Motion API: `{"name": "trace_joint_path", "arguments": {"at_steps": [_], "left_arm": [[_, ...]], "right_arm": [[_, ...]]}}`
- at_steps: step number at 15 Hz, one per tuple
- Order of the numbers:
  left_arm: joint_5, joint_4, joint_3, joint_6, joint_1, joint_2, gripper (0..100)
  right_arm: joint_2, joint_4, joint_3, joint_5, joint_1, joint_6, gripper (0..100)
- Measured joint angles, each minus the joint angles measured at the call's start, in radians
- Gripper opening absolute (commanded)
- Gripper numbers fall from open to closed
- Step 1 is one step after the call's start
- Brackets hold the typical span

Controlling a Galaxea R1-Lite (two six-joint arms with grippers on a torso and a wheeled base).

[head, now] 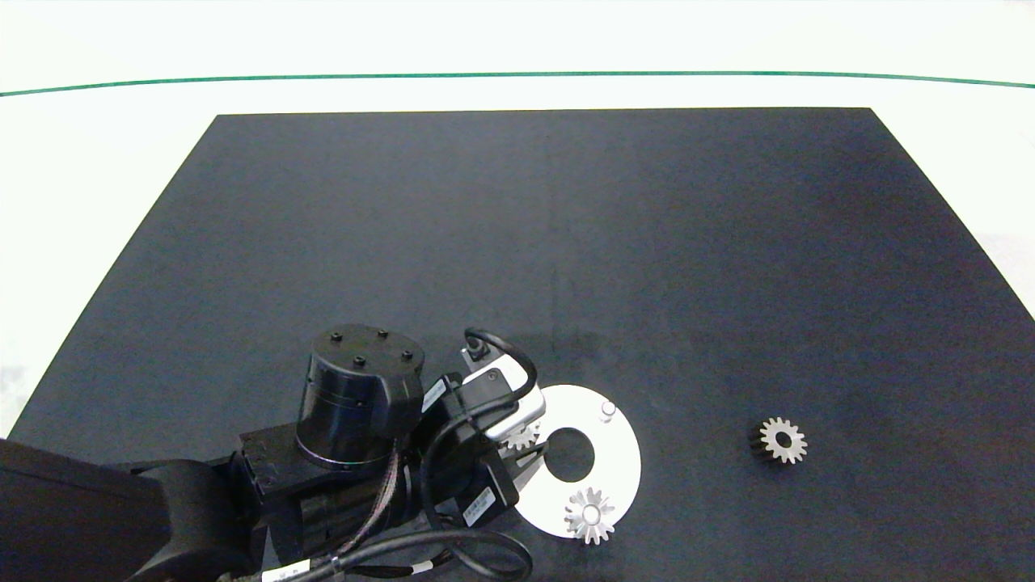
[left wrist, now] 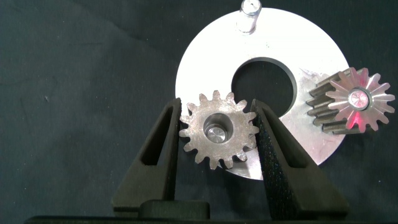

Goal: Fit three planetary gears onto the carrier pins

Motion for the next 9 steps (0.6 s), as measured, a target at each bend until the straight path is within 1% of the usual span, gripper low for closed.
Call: {"name": "trace_joint_path", "arguments": {"at_steps": [7,8,9], "left_arm": [[-0.004,-0.002,0.005,-0.006,0.001,0.0,16],[-0.004,-0.002,0.006,-0.006,0.001,0.0,100],[-0.004,-0.002,0.006,-0.006,0.001,0.0,100]], "right_arm": [[0.002,0.0,0.0,0.0,0.0,0.0,100],[0.002,0.0,0.0,0.0,0.0,0.0,100],[0.002,0.0,0.0,0.0,0.0,0.0,100]]}}
